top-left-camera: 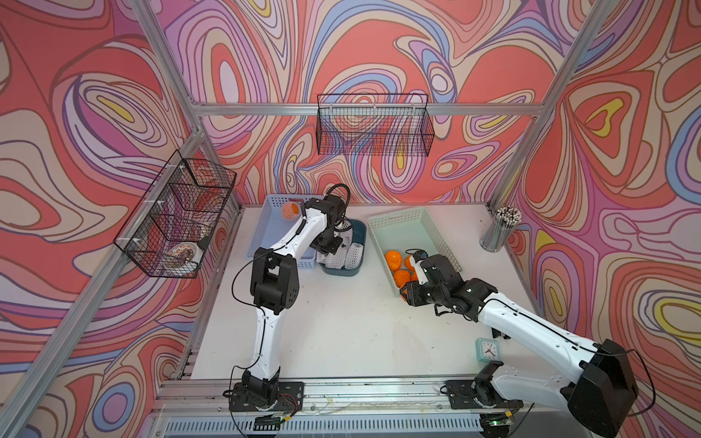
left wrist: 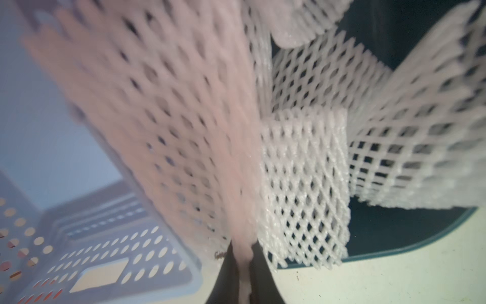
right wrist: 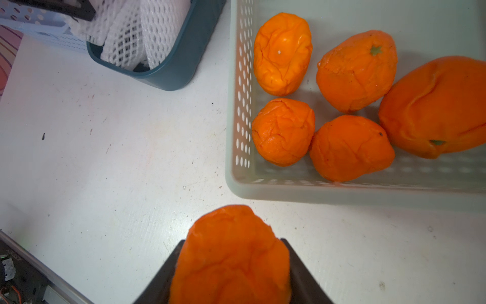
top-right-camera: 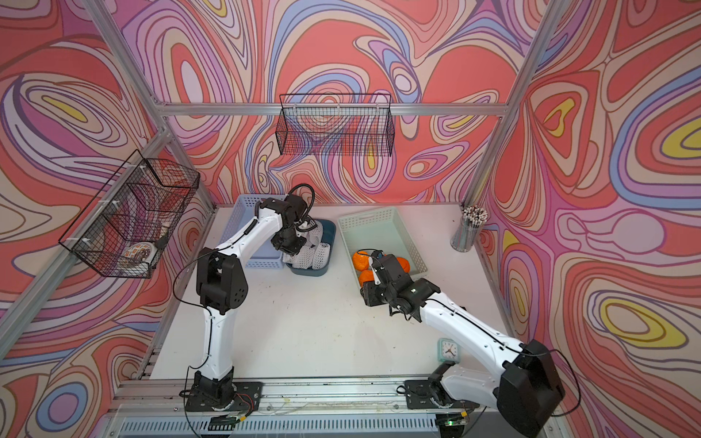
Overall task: Remove foam nets from oranges
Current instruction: Adjust the foam net in the storage box.
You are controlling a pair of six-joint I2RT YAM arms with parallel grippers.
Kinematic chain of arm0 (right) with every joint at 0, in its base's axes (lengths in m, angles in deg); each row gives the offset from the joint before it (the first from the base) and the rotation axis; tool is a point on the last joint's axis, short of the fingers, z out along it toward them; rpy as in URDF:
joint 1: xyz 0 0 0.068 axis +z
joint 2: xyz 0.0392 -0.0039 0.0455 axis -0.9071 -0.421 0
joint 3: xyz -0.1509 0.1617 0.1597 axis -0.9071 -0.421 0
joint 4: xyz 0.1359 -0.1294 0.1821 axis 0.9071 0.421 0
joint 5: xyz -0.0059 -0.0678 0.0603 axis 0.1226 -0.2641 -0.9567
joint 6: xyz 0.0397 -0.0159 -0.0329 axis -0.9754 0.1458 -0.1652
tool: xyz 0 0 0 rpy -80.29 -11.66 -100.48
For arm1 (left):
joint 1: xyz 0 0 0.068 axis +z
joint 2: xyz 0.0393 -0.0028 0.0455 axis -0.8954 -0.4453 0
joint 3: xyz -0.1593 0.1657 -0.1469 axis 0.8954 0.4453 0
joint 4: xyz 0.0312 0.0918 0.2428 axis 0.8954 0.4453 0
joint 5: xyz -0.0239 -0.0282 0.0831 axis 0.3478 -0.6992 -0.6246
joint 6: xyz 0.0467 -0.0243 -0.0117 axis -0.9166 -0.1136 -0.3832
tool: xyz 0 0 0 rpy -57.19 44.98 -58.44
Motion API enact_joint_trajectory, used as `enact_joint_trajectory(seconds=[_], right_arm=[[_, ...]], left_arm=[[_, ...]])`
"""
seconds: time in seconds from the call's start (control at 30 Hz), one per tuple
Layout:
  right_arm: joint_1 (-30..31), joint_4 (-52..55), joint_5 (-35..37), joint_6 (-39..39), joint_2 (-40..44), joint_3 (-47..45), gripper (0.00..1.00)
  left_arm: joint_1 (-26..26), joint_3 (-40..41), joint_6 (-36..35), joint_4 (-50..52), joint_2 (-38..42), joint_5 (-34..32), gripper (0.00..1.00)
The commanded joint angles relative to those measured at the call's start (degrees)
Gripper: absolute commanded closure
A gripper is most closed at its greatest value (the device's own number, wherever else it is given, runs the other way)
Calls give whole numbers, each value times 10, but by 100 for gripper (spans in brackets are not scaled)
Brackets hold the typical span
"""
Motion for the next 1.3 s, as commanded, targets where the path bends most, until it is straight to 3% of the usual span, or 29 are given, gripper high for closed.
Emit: enact_joint_trajectory(seconds=[0.0, 0.27, 0.47, 0.6, 0.63, 1.27], right_arm=[[-3, -7, 3, 6, 14, -5, 50], [-3, -12, 4, 5, 8, -4, 50], [-4, -13, 11, 4, 3, 4, 50], [-6, -12, 11, 6, -1, 10, 50], [-6, -12, 12, 7, -2, 11, 50], [-22, -20, 9, 13, -18, 16, 50]], left_arm=[[-3, -11, -1, 33, -3, 5, 89], [-4, 6, 21, 0, -28, 56, 86], [-5, 28, 38, -37, -4, 118, 57], [0, 40, 48, -48, 16, 124, 32], [1, 43, 50, -49, 21, 123, 30], [20, 176, 87, -125, 176, 218, 25]])
